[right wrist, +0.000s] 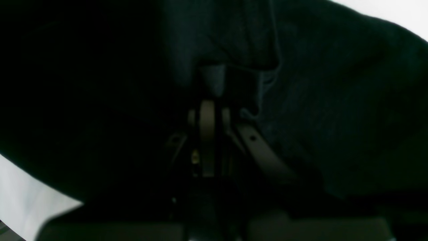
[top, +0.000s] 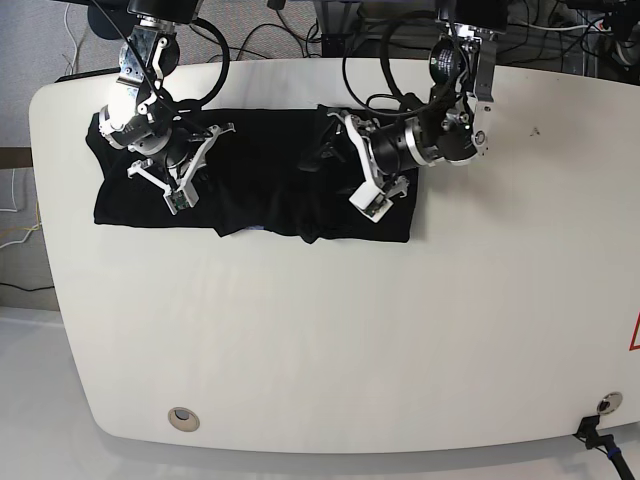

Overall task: Fold the T-shirt properly
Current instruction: 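Grasp the strip's end with the left gripper and fold it toward the right gripper, then regrasp the strip's other end with the right gripper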

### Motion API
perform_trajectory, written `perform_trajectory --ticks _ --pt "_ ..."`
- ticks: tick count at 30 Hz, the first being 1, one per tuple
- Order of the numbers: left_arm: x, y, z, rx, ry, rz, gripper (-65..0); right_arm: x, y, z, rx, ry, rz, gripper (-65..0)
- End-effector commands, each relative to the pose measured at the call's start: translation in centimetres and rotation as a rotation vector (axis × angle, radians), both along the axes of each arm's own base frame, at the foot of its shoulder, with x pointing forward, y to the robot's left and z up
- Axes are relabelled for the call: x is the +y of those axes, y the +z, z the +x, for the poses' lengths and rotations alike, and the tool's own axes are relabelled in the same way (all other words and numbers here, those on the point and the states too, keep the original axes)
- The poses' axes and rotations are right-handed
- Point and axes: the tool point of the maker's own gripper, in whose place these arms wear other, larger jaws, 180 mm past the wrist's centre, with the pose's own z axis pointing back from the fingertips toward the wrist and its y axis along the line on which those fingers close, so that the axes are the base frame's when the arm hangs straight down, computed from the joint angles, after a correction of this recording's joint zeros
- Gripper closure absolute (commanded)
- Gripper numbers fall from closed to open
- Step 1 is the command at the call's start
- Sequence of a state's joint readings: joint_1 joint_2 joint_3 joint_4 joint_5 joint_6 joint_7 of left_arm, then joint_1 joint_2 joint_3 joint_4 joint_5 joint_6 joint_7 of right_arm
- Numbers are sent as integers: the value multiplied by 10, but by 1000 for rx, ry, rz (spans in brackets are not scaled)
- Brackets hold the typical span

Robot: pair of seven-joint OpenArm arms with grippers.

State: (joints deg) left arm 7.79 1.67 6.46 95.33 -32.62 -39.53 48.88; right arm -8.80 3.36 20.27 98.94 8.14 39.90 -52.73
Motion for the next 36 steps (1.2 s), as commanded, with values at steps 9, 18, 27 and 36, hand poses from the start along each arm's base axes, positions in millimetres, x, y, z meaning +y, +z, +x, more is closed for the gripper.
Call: perform_trajectory --ticks 9,18,27,36 --pt "-53 94 -20 -203 -227 -220 -253 -2 4 1 -7 3 -8 0" --pt "33 45 13 -281 -159 189 -253 -2 4 2 -9 3 -7 0" --pt "78 -24 24 -187 -121 447 -253 -2 24 10 -72 11 -29 0" --pt "86 -64 15 -71 -90 402 -253 -38 84 26 -195 -78 -144 -67"
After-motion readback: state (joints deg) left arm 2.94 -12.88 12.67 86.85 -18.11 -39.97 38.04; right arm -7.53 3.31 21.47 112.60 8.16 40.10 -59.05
